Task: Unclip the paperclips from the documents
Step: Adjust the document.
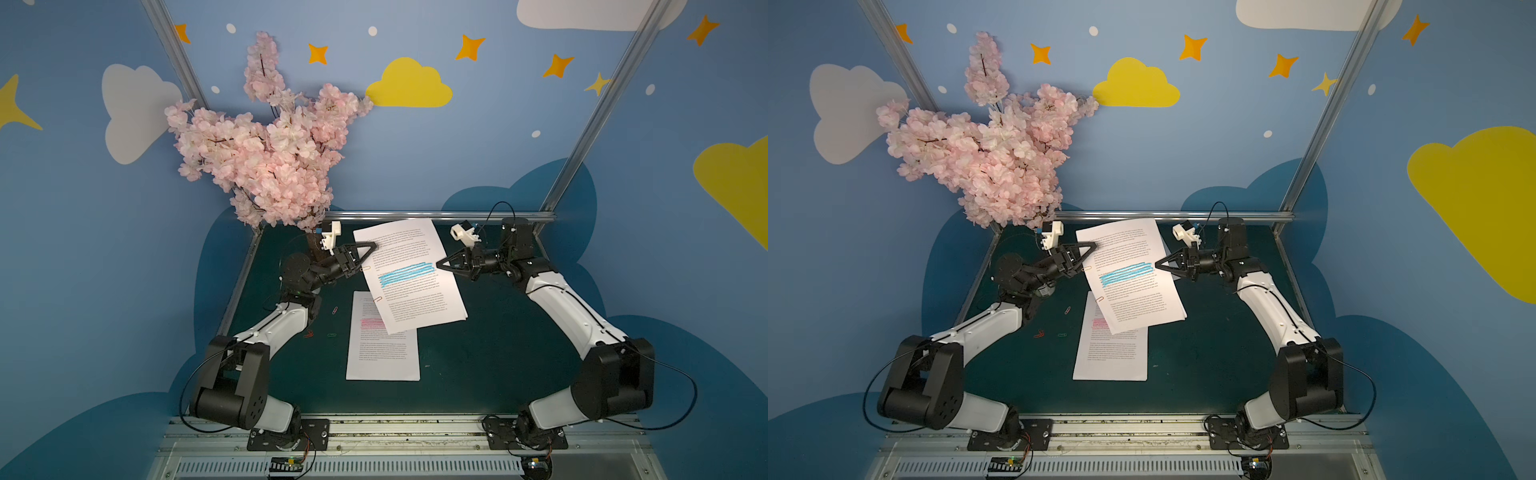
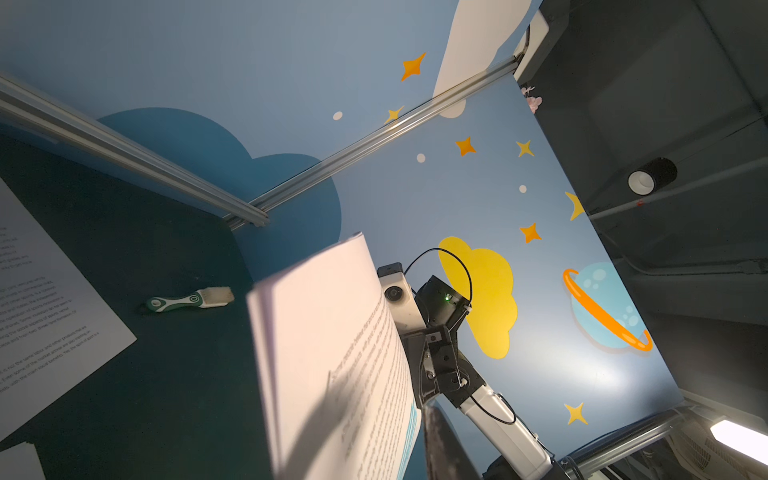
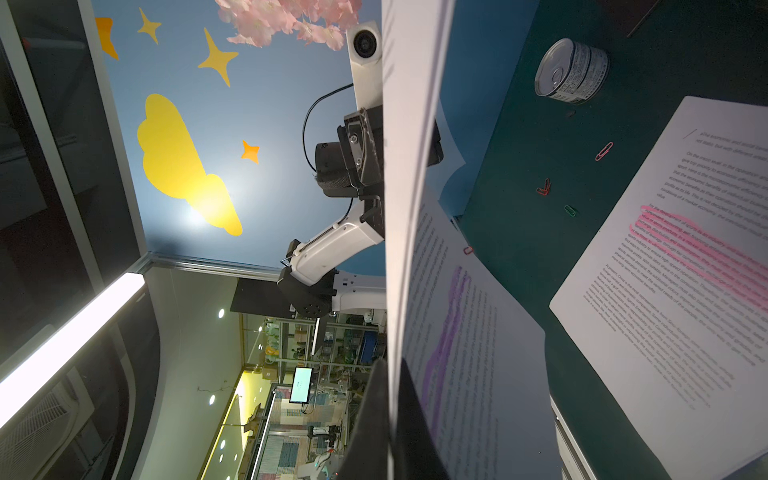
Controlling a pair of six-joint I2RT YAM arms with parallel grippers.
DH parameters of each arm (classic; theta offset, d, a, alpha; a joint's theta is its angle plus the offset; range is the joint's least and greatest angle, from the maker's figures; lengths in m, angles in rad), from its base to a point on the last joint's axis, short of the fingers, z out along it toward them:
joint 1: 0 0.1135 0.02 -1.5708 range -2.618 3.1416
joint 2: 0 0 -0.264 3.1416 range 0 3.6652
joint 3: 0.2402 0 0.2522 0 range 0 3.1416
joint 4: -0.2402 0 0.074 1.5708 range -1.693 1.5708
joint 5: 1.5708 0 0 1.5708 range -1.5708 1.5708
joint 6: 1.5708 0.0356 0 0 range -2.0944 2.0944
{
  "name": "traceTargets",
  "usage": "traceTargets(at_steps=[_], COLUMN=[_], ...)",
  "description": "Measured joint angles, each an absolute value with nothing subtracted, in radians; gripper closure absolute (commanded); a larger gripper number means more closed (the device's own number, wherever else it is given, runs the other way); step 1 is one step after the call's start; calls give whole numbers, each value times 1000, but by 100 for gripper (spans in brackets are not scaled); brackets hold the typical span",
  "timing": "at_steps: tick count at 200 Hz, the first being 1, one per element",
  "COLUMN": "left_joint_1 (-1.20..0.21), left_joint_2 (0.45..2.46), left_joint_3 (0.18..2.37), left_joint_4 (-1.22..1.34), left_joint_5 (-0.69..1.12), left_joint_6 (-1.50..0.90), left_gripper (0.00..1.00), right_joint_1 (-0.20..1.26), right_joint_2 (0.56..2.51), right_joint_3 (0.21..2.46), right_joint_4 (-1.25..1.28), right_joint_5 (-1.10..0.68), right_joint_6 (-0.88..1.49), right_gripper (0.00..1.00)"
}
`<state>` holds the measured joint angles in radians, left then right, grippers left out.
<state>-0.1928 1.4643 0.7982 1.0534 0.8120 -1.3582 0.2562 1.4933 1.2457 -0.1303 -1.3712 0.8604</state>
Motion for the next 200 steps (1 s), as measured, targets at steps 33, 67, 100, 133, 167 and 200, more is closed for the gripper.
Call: traceTargets(at_steps=[33,67,100,133,167,200], left_joint_1=[-192,-192,-191,-186,-177,-171], left_joint_2=[1452,1428,1420,1417,1407,1400], left_joint_3=[781,773,772,769,757,744], left_joint_4=[1023,994,993,984,979,977], left_joint_5=[837,863,868,869,869,868], left_joint_6=[-1354,-1350,-1348,-1347,-1347,-1346], left_gripper=[63,65,75,81,83,90], right_joint_1=[240,226,223,220,204,198], right_joint_2=[1490,1486,1474,1463,1449,1446], right_joint_3=[1263,1282,1283,1283,1283,1283], right_joint_4=[-131,-128,-127,-128,-128,-131], right_joint_5=[-1372,-1364,-1357,-1353,-1353,-1354], right_joint_6=[861,862,865,867,867,867], right_gripper=[100,100,100,100,100,100])
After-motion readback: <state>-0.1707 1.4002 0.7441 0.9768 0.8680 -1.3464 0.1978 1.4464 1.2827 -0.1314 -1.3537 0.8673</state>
